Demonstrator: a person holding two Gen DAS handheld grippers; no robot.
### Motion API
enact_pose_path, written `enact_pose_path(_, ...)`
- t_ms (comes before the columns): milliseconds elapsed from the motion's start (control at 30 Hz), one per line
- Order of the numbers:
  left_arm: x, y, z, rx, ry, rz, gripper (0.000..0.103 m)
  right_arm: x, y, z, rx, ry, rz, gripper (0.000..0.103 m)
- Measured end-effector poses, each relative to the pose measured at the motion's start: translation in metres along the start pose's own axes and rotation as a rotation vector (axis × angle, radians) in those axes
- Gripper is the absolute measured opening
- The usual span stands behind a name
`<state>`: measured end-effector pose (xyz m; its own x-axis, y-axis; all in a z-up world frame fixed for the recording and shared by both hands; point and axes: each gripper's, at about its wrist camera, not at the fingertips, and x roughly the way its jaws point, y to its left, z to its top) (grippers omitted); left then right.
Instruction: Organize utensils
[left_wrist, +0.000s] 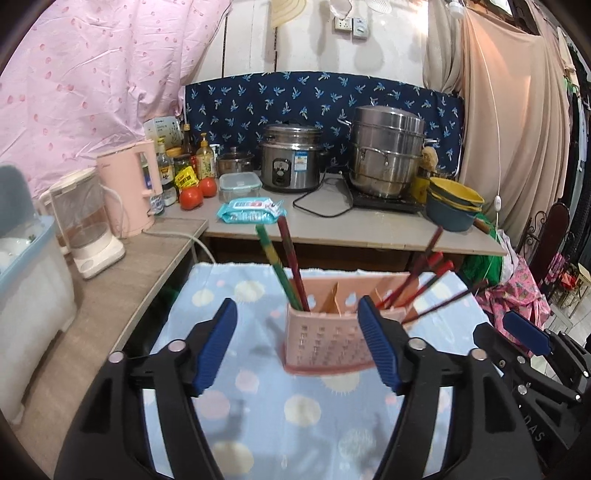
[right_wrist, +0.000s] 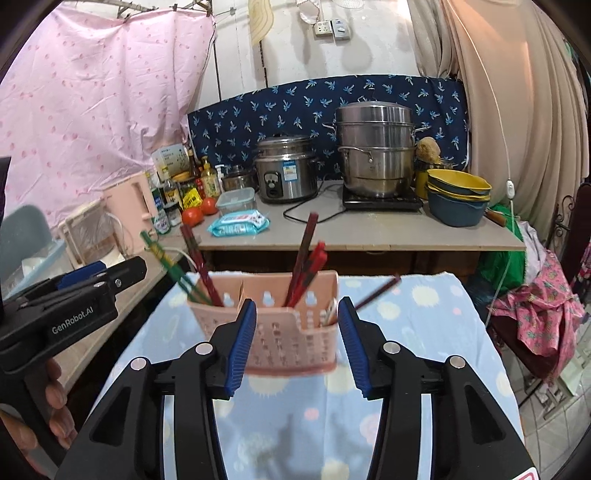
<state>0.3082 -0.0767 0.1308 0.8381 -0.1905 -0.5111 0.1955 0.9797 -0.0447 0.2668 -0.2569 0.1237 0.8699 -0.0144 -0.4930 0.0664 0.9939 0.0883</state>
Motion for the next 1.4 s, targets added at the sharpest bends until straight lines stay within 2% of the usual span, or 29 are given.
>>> enact_pose_path(167, -0.016, -0.002, -0.023, 0.008, 0.018, 0.016, 0.085, -0.015, 0.002, -0.023, 0.008, 0.045, 0.000, 0.052)
enact_pose_path(267, -0.022, -0.004, -0.036, 0.018, 0.033, 0.011, 0.087, -0.023, 0.003, -0.037, 0.005, 0.062, -0.011, 0.061)
enact_pose_path(367, -0.026, -0.007, -0.048, 0.028, 0.053, 0.010, 0.089, -0.030, 0.001, -0.050, 0.010, 0.080, -0.014, 0.063)
enact_pose_path(600, -0.037, -0.007, -0.071, 0.015, 0.080, 0.014, 0.095, -0.048, -0.001, -0.068, 0.023, 0.082, -0.043, 0.084)
enact_pose_path(1033, -0.045, -0.005, -0.106, 0.002, 0.139, 0.014, 0.096, -0.061, 0.000, -0.101, 0.050, 0.152, -0.045, 0.085)
enact_pose_path(1133, -0.046, -0.004, -0.110, -0.011, 0.145, 0.014, 0.096, -0.063, 0.000, -0.106, 0.051, 0.161, -0.050, 0.090)
enact_pose_path(1167, -0.046, -0.004, -0.112, -0.014, 0.148, 0.011, 0.096, -0.064, 0.000, -0.107, 0.052, 0.159, -0.052, 0.096)
enact_pose_path(1400, -0.047, -0.009, -0.121, 0.000, 0.161, 0.036, 0.096, -0.070, 0.000, -0.116, 0.044, 0.146, -0.088, 0.097)
